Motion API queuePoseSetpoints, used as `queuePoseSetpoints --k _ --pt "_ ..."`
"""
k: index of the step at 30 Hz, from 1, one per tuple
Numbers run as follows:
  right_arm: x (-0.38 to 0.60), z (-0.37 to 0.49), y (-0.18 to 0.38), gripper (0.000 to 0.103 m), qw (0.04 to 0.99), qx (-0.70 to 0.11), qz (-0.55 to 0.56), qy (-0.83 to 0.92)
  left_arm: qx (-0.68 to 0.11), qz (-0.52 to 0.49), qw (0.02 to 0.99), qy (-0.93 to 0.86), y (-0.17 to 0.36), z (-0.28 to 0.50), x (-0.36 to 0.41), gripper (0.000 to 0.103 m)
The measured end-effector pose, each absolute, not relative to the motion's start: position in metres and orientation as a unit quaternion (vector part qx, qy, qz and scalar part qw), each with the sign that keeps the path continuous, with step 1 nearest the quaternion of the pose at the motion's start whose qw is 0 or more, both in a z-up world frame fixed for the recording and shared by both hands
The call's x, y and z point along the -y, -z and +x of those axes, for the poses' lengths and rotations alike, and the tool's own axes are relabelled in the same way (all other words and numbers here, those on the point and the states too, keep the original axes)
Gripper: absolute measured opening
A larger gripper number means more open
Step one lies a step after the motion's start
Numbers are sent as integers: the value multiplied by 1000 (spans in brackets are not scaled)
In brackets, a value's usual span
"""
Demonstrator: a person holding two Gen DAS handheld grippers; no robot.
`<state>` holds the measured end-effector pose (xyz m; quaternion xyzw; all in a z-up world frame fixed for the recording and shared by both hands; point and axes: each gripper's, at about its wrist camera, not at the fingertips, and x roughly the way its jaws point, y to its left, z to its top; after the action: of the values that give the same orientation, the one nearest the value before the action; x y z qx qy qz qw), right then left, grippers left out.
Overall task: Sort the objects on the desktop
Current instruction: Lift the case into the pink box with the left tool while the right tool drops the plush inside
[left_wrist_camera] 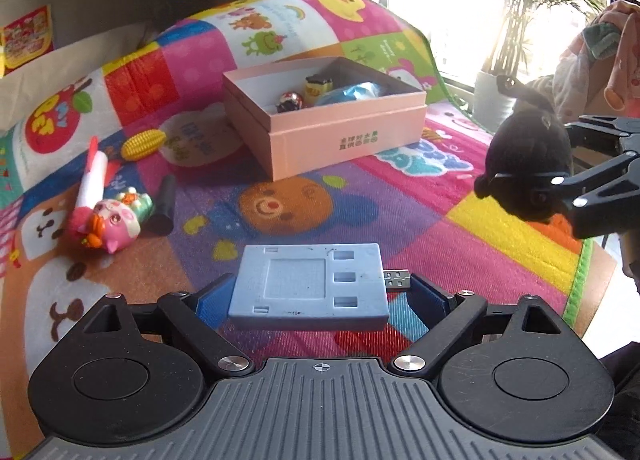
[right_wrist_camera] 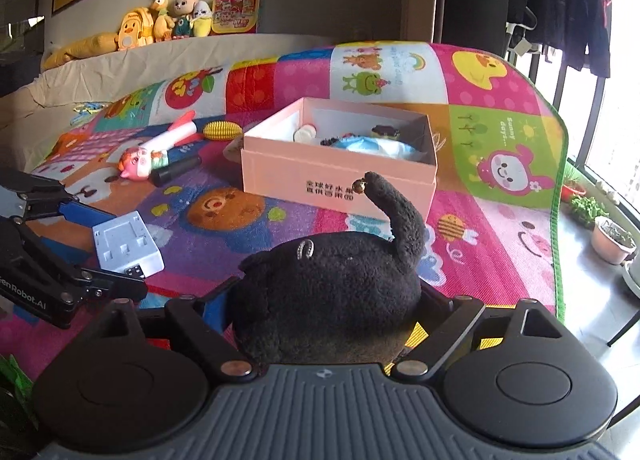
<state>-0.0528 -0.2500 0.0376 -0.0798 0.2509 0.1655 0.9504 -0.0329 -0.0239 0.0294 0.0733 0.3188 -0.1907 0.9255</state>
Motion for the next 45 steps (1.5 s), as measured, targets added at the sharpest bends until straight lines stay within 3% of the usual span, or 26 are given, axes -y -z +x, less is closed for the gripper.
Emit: queuePoseSetpoints --k 10,16,21,29,35,45 --pt "288 -39 -180 88 987 -78 -15 -139 -178 92 964 176 -119 18 45 95" --pt "286 -14 -199 88 990 -54 -33 -126 -155 45 970 180 -142 100 68 96" --pt "279 15 -199 88 988 -81 -34 -125 -187 37 965 179 -128 131 64 100" --pt "263 65 -188 88 979 -144 -8 -146 -239 53 960 137 -57 64 13 102" --pt "221 145 -165 88 959 -215 56 -178 -276 -30 954 108 -23 41 -33 102" --pt "176 250 -84 90 927 -350 -38 -131 -280 -102 945 137 -11 35 -62 103"
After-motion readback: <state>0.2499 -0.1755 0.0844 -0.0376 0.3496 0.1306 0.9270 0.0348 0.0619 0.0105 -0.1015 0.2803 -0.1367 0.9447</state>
